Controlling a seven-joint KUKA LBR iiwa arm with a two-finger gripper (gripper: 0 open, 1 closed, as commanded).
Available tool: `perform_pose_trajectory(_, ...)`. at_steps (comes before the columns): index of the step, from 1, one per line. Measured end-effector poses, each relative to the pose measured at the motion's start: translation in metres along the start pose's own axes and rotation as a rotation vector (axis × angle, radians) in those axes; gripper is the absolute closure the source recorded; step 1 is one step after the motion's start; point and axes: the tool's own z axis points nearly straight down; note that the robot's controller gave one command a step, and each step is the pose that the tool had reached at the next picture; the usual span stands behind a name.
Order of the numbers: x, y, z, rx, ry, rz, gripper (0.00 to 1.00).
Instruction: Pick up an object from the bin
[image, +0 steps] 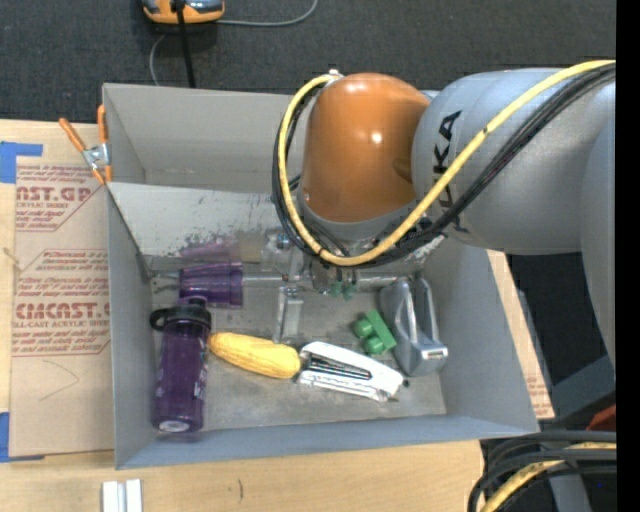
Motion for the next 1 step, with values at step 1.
perform_pose_trajectory(1,-0.0016,-0.0006,-0.0043,-0.001,-0.008,0.001,0.00)
